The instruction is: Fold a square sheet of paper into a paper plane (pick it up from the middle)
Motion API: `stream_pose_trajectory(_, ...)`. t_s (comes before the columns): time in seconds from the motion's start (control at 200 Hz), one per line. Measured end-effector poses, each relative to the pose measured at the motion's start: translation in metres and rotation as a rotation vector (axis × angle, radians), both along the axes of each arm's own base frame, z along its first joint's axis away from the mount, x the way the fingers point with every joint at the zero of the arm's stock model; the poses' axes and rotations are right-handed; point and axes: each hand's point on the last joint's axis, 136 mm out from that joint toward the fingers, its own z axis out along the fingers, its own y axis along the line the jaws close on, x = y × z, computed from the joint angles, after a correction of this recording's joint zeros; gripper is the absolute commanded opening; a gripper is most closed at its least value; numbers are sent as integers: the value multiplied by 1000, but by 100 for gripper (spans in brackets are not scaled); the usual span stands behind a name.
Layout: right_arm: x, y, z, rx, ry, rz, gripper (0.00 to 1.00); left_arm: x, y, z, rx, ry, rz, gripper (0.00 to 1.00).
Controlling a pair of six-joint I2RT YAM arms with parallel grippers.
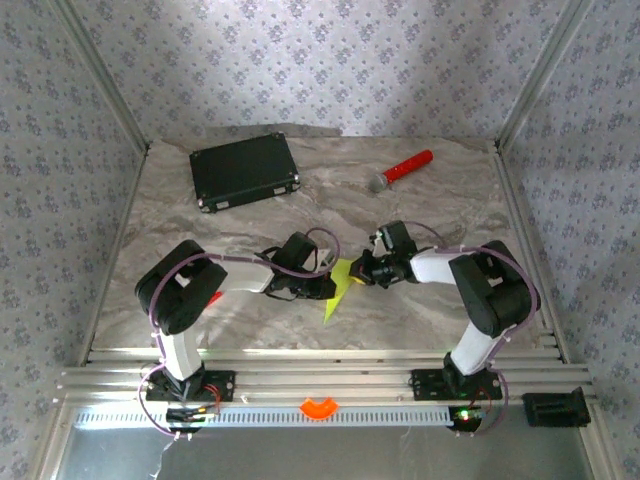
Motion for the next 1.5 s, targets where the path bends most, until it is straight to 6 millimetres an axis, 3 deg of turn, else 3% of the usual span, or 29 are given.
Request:
stream_pose_trajectory(0.285, 30, -37, 1, 4, 1, -111, 0, 0, 0, 0, -12, -14, -3, 0)
stream_pose_trajectory(0.375, 35, -41, 11, -2, -25, -121, 0, 0, 0, 0, -15, -16, -3, 0)
stream_pose_trajectory(0.49, 33, -30, 39, 17, -103, -87, 0, 0, 0, 1, -17, -19, -3, 0)
stream_pose_trajectory(0.61, 23, 0, 56, 36, -158, -1, 0, 0, 0, 1, -17, -19, -3, 0)
stream_pose_trajectory(0.685, 13, 18, 51, 42, -153, 51, 0, 0, 0, 1, -17, -19, -3, 0)
stream_pose_trajectory(0.8, 4, 27, 22, 24, -85, 82, 0, 0, 0, 1, -17, -20, -3, 0)
stream_pose_trajectory(0.885, 3, 21, 1, -4, -33, 68, 0, 0, 0, 1, -18, -20, -3, 0)
stream_pose_trajectory(1.009, 10, 12, -1, 25, -14, 50, 0, 0, 0, 1, -18, -20, -3, 0)
stream_pose_trajectory(1.164, 23, 1, 0, 52, -1, 31, 0, 0, 0, 0, -19, -21, -3, 0)
stream_pose_trajectory(1.359, 50, -37, 1, 29, -22, -79, 0, 0, 0, 1, -30, -31, -2, 0)
stream_pose_trajectory(1.499, 58, -47, 22, 17, -80, -108, 0, 0, 0, 1, -30, -29, 1, 0)
